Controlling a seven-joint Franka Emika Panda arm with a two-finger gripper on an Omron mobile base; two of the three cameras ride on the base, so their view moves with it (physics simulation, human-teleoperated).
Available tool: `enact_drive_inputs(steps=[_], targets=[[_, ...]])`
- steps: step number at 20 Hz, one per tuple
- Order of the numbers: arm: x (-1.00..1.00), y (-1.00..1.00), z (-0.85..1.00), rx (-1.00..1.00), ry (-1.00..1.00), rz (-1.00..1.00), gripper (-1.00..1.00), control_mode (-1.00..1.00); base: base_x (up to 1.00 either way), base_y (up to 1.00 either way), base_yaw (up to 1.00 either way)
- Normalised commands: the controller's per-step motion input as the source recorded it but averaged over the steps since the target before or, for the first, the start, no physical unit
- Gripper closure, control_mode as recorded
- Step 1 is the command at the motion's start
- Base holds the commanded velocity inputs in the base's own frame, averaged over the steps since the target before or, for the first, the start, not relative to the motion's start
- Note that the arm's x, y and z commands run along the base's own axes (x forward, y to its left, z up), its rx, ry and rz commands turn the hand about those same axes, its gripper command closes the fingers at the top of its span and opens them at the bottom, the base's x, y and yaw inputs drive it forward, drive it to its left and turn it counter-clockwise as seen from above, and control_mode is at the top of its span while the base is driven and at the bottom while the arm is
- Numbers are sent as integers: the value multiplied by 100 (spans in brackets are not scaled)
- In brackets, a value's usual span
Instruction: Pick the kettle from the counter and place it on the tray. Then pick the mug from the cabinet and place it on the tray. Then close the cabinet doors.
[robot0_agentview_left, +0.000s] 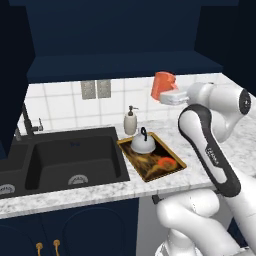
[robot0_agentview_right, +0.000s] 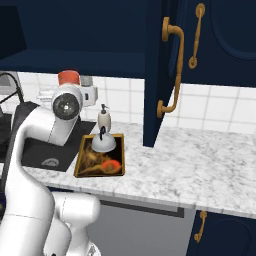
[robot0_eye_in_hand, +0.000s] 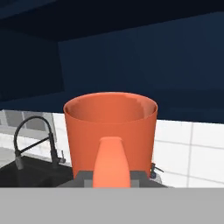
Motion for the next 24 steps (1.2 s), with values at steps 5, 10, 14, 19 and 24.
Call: enact_drive_inputs(steps=[5, 10, 14, 19, 24], targets=[[-38, -14, -66, -12, 3, 26, 100, -100, 0, 0, 0], [-2, 4, -57, -6, 0, 13, 100, -100, 0, 0, 0], [0, 1, -58, -10, 0, 11, 100, -100, 0, 0, 0], [0, 0, -53, -10, 0, 13, 100, -100, 0, 0, 0], [2, -14, -44, -3, 0, 15, 100, -100, 0, 0, 0]])
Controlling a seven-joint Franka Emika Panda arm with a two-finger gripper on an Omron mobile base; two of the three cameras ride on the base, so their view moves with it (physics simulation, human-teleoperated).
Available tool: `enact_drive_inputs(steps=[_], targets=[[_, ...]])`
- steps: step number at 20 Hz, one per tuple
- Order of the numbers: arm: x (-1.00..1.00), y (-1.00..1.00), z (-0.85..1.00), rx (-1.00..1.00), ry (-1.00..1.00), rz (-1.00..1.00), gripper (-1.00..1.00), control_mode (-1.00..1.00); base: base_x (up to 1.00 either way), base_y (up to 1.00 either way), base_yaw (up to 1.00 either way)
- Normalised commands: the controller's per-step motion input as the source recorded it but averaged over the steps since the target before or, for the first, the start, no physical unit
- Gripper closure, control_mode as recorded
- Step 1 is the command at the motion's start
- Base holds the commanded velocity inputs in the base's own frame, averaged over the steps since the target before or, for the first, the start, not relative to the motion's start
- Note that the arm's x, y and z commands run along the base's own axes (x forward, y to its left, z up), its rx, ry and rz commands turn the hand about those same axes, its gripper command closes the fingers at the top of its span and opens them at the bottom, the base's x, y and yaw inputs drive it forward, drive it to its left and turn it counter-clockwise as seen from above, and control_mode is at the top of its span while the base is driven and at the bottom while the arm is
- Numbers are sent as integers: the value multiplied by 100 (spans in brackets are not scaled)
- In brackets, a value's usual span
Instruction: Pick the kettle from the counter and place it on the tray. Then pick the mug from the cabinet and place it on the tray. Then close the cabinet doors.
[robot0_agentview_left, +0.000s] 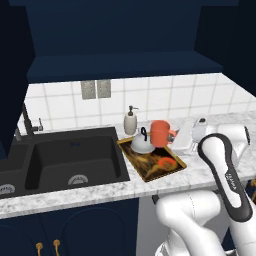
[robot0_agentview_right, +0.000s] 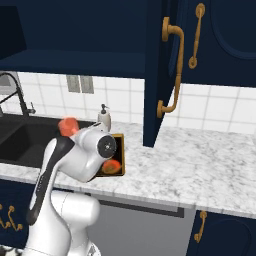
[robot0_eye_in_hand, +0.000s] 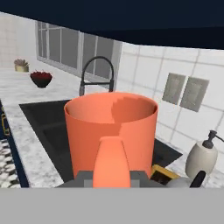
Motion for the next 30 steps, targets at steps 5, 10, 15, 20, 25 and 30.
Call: enact_drive_inputs(steps=[5, 10, 15, 20, 25, 30], targets=[[9, -37, -41, 0, 0, 22, 100, -100, 0, 0, 0], [5, -26, -42, 0, 0, 19, 100, -100, 0, 0, 0], [16, -10, -39, 0, 0, 17, 100, -100, 0, 0, 0], [20, -10, -37, 0, 0, 13, 100, -100, 0, 0, 0], [26, -16, -32, 0, 0, 3, 100, -100, 0, 0, 0], [37, -7, -33, 0, 0, 0, 100, -100, 0, 0, 0]])
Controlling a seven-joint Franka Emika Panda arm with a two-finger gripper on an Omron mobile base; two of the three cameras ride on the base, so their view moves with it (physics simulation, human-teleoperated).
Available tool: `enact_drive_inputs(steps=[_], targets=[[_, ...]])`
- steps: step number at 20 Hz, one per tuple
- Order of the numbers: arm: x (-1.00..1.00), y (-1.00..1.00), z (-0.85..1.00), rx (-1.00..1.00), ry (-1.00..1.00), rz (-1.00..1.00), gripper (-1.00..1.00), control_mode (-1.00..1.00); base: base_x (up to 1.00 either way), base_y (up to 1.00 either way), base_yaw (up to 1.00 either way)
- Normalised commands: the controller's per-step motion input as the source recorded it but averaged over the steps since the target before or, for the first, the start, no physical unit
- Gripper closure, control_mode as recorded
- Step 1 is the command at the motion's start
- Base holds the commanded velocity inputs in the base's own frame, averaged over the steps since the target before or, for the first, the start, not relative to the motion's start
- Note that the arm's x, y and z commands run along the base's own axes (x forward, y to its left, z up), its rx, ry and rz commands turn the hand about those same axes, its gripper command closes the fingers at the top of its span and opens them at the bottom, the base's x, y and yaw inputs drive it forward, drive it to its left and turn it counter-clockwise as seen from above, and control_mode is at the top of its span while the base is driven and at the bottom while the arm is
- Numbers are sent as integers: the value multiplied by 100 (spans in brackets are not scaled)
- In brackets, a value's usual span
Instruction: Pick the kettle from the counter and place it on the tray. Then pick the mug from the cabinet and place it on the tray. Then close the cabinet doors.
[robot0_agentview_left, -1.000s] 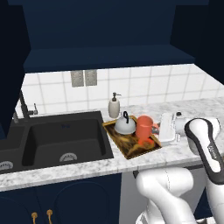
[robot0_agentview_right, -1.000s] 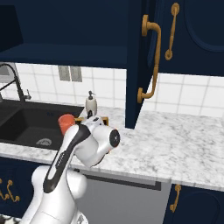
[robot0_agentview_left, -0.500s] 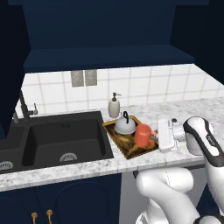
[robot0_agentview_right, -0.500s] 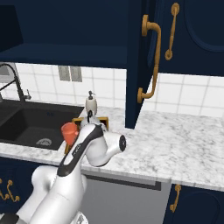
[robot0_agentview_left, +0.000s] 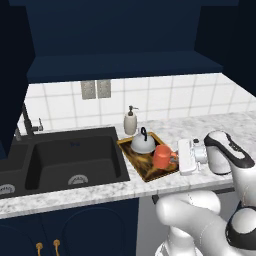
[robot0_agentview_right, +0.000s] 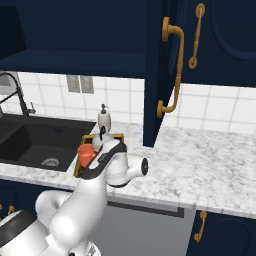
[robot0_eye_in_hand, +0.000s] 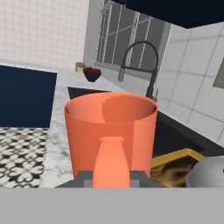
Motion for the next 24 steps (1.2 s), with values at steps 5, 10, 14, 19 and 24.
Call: enact_drive_inputs(steps=[5, 10, 14, 19, 24], targets=[[28, -4, -29, 0, 0, 0, 100, -100, 0, 0, 0], [20, -3, -19, 0, 0, 0, 100, -100, 0, 0, 0], [16, -1, -22, 0, 0, 0, 100, -100, 0, 0, 0], [14, 0, -25, -2, 0, 0, 100, -100, 0, 0, 0], [17, 0, -21, -1, 0, 0, 100, -100, 0, 0, 0]])
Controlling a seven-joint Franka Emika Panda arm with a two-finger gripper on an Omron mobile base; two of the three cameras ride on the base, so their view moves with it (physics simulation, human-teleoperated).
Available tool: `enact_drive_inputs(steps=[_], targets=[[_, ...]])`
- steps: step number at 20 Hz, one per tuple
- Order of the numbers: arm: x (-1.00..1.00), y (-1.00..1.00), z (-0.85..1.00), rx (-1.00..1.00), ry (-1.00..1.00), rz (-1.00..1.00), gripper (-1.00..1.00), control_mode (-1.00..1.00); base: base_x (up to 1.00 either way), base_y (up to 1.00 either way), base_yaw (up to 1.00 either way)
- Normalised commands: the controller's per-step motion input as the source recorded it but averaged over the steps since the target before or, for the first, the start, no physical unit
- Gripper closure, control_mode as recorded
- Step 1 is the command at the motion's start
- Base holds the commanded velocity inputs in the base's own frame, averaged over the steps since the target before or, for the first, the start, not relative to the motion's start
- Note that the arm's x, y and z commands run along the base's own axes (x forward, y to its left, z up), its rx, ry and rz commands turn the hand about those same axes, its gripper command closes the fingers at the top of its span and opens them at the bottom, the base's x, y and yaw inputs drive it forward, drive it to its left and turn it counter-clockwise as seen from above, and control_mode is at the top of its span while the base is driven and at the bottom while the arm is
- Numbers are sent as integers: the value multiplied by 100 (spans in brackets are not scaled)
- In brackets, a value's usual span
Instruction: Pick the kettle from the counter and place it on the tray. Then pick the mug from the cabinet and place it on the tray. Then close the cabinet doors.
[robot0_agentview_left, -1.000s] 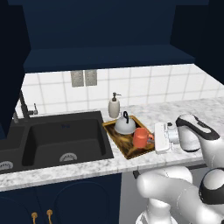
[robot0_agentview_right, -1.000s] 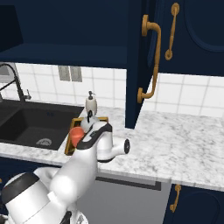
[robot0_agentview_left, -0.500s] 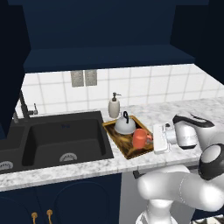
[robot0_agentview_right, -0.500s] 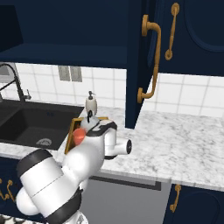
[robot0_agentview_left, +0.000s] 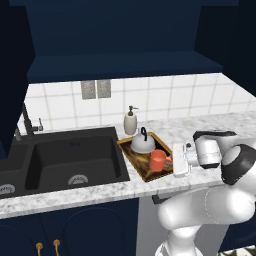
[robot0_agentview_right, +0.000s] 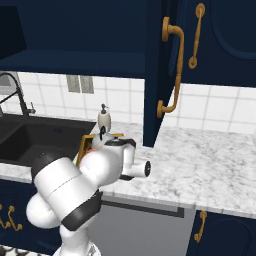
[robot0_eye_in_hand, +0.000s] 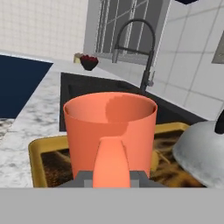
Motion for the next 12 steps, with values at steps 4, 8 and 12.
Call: enact_drive_inputs(steps=[4, 8, 12], targets=[[22, 0, -14, 0, 0, 0, 100, -100, 0, 0, 0], [25, 0, -17, 0, 1, 0, 100, -100, 0, 0, 0], [24, 0, -19, 0, 1, 0, 100, -100, 0, 0, 0]])
